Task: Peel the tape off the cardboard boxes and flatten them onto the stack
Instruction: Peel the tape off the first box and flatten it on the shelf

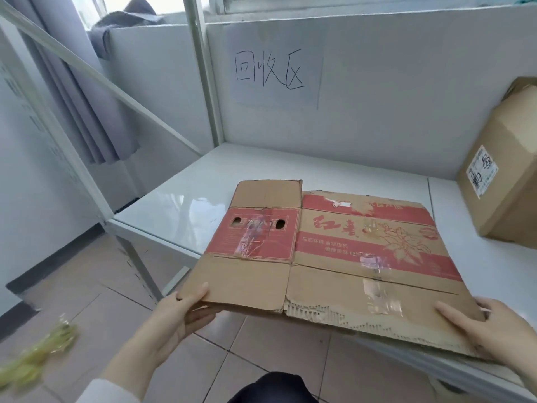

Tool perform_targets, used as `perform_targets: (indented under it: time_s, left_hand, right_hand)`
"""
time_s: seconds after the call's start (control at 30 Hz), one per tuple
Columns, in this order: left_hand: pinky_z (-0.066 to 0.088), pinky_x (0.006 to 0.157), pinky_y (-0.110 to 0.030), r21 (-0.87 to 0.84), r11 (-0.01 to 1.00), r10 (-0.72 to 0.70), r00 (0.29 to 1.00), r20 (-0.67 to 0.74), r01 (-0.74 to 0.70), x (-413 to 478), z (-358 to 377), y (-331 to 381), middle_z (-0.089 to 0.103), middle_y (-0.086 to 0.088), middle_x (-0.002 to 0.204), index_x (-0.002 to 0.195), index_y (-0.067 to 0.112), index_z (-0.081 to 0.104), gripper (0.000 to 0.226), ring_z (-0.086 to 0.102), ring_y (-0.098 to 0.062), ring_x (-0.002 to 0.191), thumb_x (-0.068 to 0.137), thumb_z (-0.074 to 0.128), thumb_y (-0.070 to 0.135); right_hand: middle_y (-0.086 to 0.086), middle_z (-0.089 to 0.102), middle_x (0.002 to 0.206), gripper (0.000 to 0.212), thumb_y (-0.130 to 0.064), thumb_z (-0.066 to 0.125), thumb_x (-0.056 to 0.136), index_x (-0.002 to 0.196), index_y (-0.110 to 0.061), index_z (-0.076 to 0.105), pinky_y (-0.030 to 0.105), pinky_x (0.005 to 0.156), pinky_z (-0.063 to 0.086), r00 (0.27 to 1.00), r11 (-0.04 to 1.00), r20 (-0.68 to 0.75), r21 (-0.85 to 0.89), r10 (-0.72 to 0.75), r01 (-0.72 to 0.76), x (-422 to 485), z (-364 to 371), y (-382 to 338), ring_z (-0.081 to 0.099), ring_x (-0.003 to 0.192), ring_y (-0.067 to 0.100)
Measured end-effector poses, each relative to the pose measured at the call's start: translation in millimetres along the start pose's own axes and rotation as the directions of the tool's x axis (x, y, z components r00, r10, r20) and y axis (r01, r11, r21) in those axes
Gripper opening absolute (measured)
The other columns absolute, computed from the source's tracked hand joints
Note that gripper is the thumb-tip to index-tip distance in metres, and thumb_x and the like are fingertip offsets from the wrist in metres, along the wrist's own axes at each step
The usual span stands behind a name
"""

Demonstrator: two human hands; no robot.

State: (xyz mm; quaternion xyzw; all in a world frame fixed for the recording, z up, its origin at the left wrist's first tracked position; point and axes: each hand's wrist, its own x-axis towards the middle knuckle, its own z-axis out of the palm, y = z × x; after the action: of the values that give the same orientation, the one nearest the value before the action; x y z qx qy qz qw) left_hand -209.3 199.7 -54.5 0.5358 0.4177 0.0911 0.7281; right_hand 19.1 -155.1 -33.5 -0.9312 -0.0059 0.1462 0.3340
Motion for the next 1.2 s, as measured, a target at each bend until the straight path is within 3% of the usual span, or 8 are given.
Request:
perform_targets:
  time_s: [0.13,0.43,0.57,0.8,0.87,0.97,1.07,1.2]
  left_hand:
    - [0.058,0.062,-0.019,-0.354,0.921,0.11,0.98,-0.163,-0.163,26.7,4.0,34.0,0.066,-0.013,0.093,0.112,0.001,0.054,0.024,0.064,-0.021,0.085,0.091,0.055,0.013]
    - [0.047,0.092,-0.036,-0.269,0.919,0.194,0.925,-0.327,-0.287,168.0,15.6,139.9,0.063,-0.011,0.102,0.121,0.002,0.051,0.028,0.061,-0.024,0.089,0.093,0.05,0.004]
    - [0.049,0.093,-0.036,-0.216,0.928,0.204,0.899,-0.388,-0.304,232.7,6.1,172.6,0.06,-0.009,0.121,0.124,0.007,0.051,0.033,0.06,-0.024,0.091,0.091,0.055,0.01]
    - [0.056,0.079,-0.041,-0.044,0.979,0.149,0.85,-0.505,-0.197,280.0,-4.2,169.5,0.059,-0.009,0.065,0.077,0.003,0.051,0.015,0.062,-0.021,0.044,0.082,0.066,0.006]
    - [0.054,0.086,-0.045,0.047,0.981,0.184,0.814,-0.55,-0.19,279.7,-3.0,169.8,0.063,-0.009,0.057,0.071,0.004,0.052,0.023,0.065,-0.029,0.064,0.081,0.07,0.014]
    - [0.047,0.092,-0.038,0.287,0.954,0.253,0.742,-0.62,-0.085,273.5,9.8,176.0,0.063,-0.019,0.109,0.107,-0.004,0.058,0.041,0.059,-0.036,0.104,0.082,0.068,0.027]
    - [0.034,0.1,-0.036,0.629,0.759,0.332,0.729,-0.598,0.17,249.4,33.5,182.1,0.047,-0.02,0.132,0.125,-0.001,0.049,0.053,0.042,-0.034,0.123,0.089,0.056,0.037]
    - [0.038,0.098,-0.039,0.874,0.483,0.518,0.79,-0.328,0.047,215.8,80.8,180.8,0.052,-0.015,0.129,0.125,0.005,0.051,0.034,0.045,-0.032,0.12,0.094,0.045,0.016]
  right_hand:
    - [0.003,0.072,0.084,0.033,-0.018,0.067,0.08,0.109,-0.004,0.062,0.03,0.072,0.055,0.994,0.851,0.106,0.525,-0.022,-0.037,10.1,5.3,-32.0,0.065,0.08,0.023]
    - [0.011,0.056,0.108,0.051,-0.009,0.068,0.081,0.126,0.001,0.045,0.032,0.079,0.048,0.995,0.751,-0.058,0.653,-0.081,0.099,93.3,89.0,-160.9,0.056,0.096,0.025]
    - [0.005,0.052,0.116,0.068,-0.023,0.073,0.077,0.132,-0.005,0.036,0.033,0.082,0.045,0.992,0.804,-0.093,0.582,-0.082,0.121,144.6,124.6,-193.2,0.056,0.106,0.028]
    - [0.016,0.057,0.104,0.067,-0.035,0.073,0.075,0.12,0.005,0.043,0.036,0.073,0.04,0.979,0.957,-0.164,0.244,-0.118,0.156,170.7,147.8,-202.3,0.055,0.101,0.037]
    - [0.02,0.056,0.112,0.069,-0.038,0.071,0.076,0.122,0.004,0.04,0.037,0.075,0.039,0.973,0.973,-0.19,0.166,-0.128,0.16,166.5,148.8,-202.2,0.053,0.106,0.038]
    - [0.025,0.049,0.121,0.072,-0.047,0.069,0.075,0.118,0.004,0.043,0.042,0.087,0.04,0.979,0.995,-0.186,0.037,-0.08,0.088,161.4,149.8,-208.4,0.045,0.114,0.04]
    - [0.024,0.036,0.127,0.076,-0.054,0.067,0.073,0.118,0.004,0.046,0.042,0.095,0.037,0.978,0.993,-0.192,-0.106,-0.078,0.058,151.5,144.8,-214.6,0.033,0.118,0.037]
    - [0.018,0.044,0.129,0.065,-0.052,0.053,0.085,0.126,-0.003,0.046,0.042,0.096,0.037,0.972,0.972,-0.116,-0.139,-0.204,0.187,131.2,119.9,-209.2,0.04,0.12,0.036]
